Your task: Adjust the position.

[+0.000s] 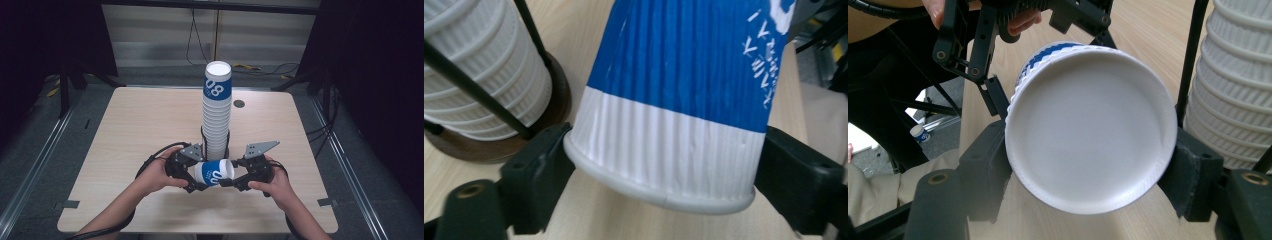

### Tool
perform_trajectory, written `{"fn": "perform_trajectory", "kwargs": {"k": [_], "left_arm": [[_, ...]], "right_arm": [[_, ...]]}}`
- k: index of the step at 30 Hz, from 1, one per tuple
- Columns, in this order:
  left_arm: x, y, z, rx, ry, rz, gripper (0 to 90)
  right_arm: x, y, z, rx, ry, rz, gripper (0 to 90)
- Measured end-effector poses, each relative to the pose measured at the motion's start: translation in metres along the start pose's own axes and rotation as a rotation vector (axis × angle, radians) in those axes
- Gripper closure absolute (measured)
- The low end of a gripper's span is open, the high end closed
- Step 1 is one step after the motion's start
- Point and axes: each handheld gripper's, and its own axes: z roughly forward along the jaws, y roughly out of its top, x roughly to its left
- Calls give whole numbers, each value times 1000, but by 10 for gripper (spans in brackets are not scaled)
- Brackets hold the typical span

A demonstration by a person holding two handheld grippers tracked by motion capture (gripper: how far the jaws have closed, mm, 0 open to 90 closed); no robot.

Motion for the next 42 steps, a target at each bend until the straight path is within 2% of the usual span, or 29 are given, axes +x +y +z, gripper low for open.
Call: {"fn": "perform_trajectory", "kwargs": {"k": [6, 10, 20, 30, 33, 42], "left_arm": [[0, 2, -4, -1, 2, 20, 170], [0, 5, -8, 15, 7, 33, 190], [-3, 12, -14, 74, 19, 36, 201], [-3, 15, -18, 93, 20, 39, 206], [-3, 16, -19, 98, 16, 28, 207], [-4, 21, -22, 141, 20, 38, 207]], "right_arm": [[-1, 1, -1, -11, 4, -3, 289], [-1, 0, -1, -23, 12, -3, 289], [-1, 0, 1, -12, 28, -8, 286], [-2, -2, 3, -7, 26, -13, 279], [-1, -3, 4, -1, 20, -19, 280], [0, -5, 5, -3, 17, -27, 252]]}}
